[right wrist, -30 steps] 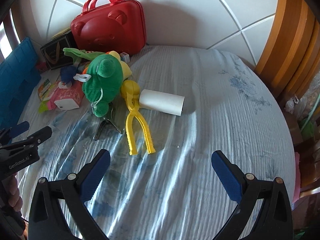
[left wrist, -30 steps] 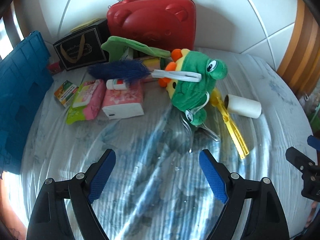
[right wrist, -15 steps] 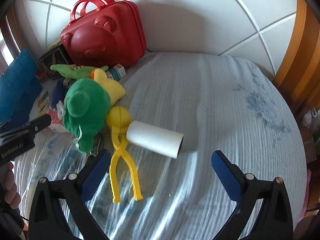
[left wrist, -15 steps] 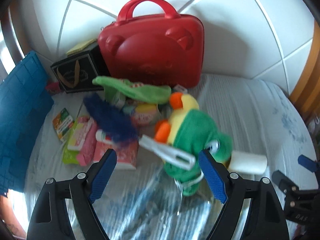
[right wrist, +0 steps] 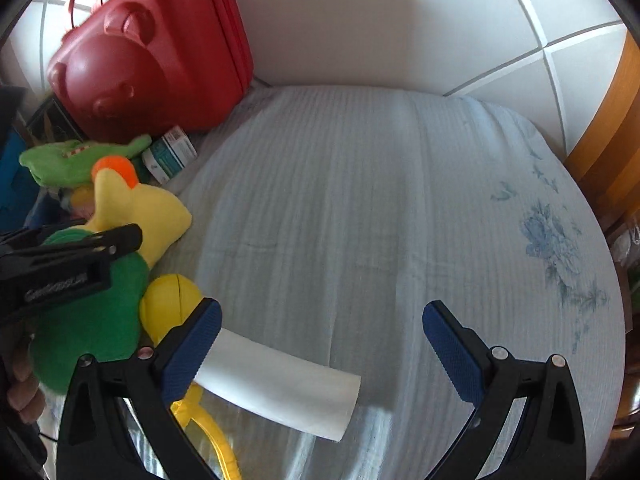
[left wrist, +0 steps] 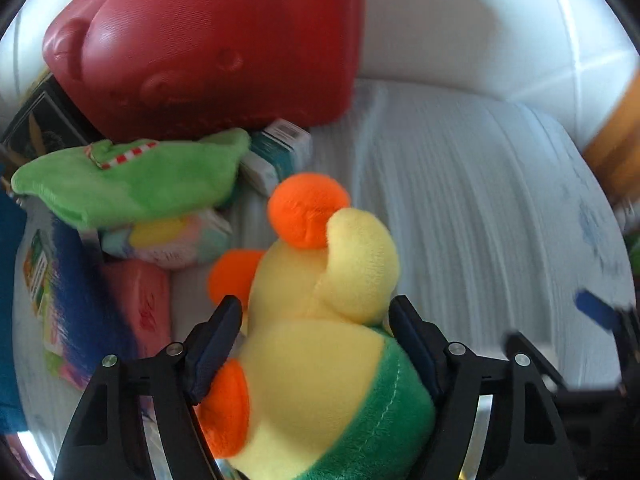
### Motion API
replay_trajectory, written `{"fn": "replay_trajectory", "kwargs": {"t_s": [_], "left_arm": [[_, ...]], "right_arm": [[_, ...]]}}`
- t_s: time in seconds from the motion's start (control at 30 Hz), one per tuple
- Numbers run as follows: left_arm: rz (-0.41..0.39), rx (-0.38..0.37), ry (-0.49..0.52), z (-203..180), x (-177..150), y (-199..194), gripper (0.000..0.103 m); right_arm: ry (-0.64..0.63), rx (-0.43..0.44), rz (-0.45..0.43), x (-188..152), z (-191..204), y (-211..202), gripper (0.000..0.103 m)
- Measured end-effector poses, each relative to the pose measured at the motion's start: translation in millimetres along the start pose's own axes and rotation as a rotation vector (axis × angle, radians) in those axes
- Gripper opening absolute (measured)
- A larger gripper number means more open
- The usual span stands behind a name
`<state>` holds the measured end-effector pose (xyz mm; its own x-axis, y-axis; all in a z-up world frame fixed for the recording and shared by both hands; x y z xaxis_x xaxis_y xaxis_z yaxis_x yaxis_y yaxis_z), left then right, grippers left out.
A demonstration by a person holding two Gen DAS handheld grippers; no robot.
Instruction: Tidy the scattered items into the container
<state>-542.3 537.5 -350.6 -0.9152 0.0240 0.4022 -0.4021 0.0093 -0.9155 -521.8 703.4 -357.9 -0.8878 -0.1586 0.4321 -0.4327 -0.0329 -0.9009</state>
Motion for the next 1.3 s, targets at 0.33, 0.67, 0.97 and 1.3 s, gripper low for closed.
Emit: {"fn": "replay_trajectory", "kwargs": {"t_s": [0.33, 0.67, 0.97, 1.3], "left_arm": [[-0.032, 0.044, 0.079, 26, -119, -57, 0.076], [-0.128, 0.055, -0.034, 84, -144, -132, 0.081], [-0.117, 0.152, -0.227, 177, -177, -144, 0.083], [-0.021, 0.037, -0.093, 96, -225, -105, 0.071]], "right_arm": [[-0.03, 0.021, 0.154, -98, 21, -18, 0.103], [-0.03, 0.044, 0.124, -161, 47, -76, 0.103], [-0.042, 0.049, -0.032, -147, 91, -125, 0.103], [-0.196, 0.027, -0.005, -161, 160, -133, 0.103]]}}
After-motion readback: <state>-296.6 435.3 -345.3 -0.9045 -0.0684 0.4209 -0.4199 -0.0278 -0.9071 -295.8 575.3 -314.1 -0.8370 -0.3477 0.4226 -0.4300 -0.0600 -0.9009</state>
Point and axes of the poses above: each gripper's, at about its wrist camera, not at the fingertips, and y roughly the way its jaws point, z to its left, x to its top, the point moved 10 cm from there along y, roughly the way its jaws point, and after that the axes turned 11 degrees about -y, right-handed, at the moved point
